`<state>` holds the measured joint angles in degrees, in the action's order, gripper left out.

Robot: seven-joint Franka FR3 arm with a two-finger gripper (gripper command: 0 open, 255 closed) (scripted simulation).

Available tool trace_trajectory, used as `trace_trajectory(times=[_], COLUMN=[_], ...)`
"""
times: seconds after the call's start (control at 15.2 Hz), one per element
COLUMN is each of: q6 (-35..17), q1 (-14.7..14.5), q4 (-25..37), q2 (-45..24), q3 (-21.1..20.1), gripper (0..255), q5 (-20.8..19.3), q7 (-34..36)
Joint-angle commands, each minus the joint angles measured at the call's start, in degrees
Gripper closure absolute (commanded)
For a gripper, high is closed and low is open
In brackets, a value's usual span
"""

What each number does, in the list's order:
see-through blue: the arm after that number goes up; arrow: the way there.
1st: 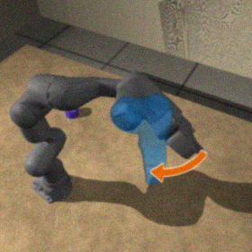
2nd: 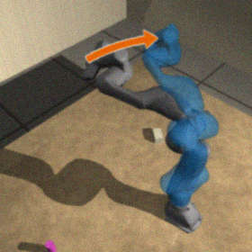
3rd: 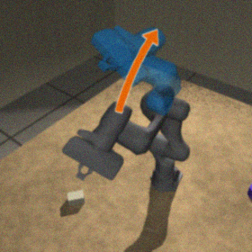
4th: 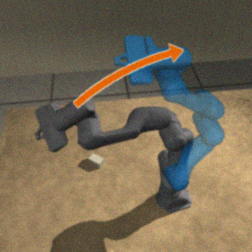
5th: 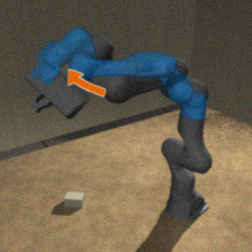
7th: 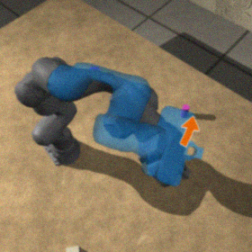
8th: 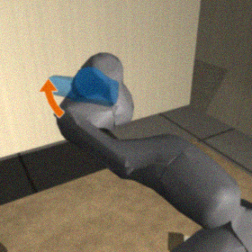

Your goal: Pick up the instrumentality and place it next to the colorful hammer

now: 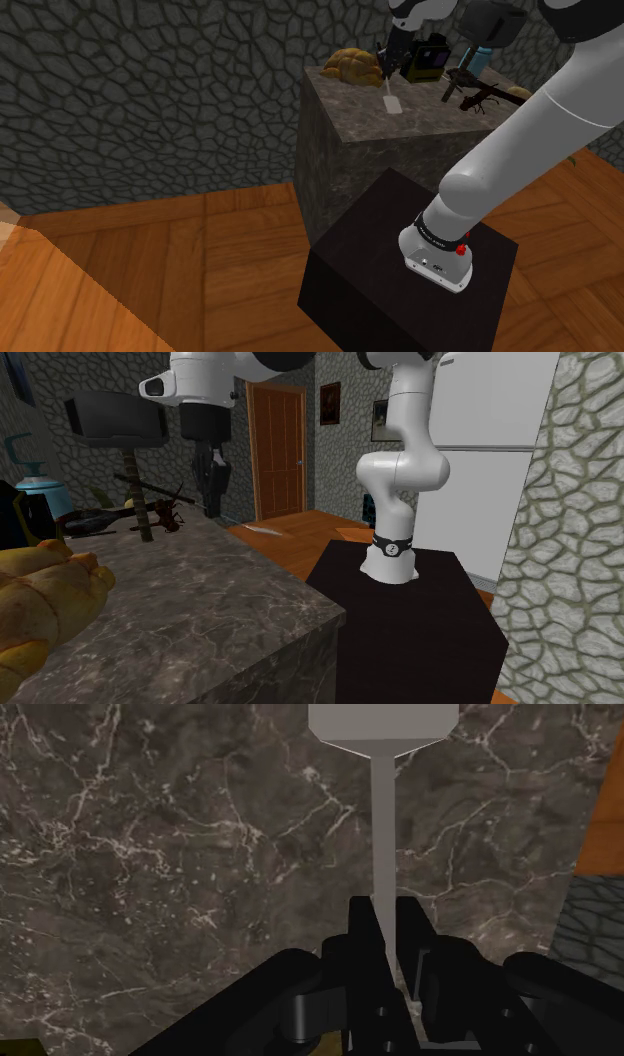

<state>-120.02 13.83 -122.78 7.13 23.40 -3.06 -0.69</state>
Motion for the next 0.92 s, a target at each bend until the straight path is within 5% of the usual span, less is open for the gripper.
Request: trace_trajectory(times=[0.0,0.86], q6=[0.1,1.4], q1=[1.3,9.2], q4=[0.2,6.6], q2=[0.0,-5.9], q3=[1.7,12.6], gripper=[255,255], q5=[0.0,4.1], q7=[-3.0,-23.8])
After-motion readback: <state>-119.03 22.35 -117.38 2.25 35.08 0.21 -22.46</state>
